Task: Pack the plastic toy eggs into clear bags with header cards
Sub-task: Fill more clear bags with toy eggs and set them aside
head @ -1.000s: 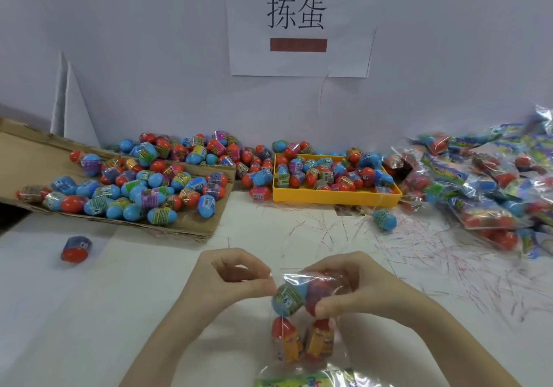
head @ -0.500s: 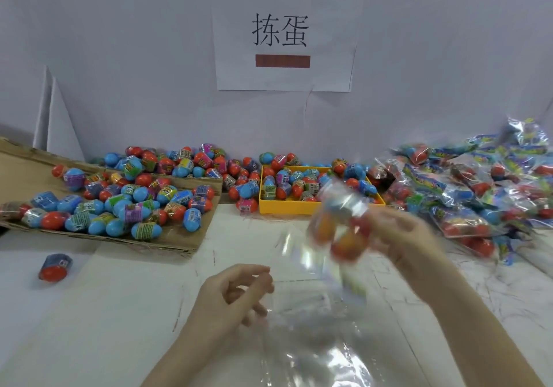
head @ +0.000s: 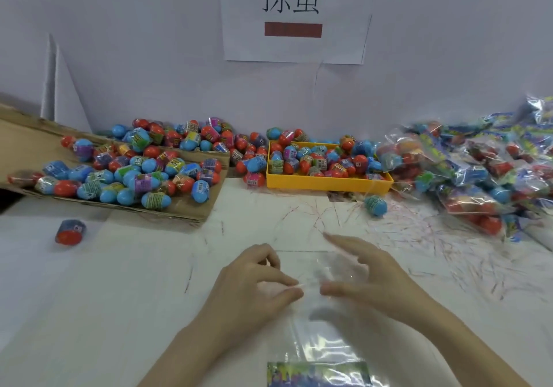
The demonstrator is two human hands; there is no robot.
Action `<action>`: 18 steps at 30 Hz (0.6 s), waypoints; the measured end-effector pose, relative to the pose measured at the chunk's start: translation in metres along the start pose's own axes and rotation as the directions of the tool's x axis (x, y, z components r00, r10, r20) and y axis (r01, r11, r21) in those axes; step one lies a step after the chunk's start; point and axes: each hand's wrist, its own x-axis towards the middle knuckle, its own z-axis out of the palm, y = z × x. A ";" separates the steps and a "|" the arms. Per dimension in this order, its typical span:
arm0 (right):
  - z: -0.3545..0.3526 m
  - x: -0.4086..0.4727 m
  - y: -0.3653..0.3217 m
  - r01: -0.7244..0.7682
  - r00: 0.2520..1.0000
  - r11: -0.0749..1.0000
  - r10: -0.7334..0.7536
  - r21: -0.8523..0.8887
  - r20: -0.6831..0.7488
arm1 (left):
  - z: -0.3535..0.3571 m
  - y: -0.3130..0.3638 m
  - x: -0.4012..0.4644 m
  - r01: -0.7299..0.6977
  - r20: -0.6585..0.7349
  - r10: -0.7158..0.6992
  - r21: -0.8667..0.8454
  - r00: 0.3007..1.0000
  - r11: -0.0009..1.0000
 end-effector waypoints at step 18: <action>-0.021 -0.002 -0.035 0.056 0.995 0.679 0.021 0.732 -0.096 | -0.017 0.031 0.004 0.290 0.164 -0.270 -0.792 0.949 0.537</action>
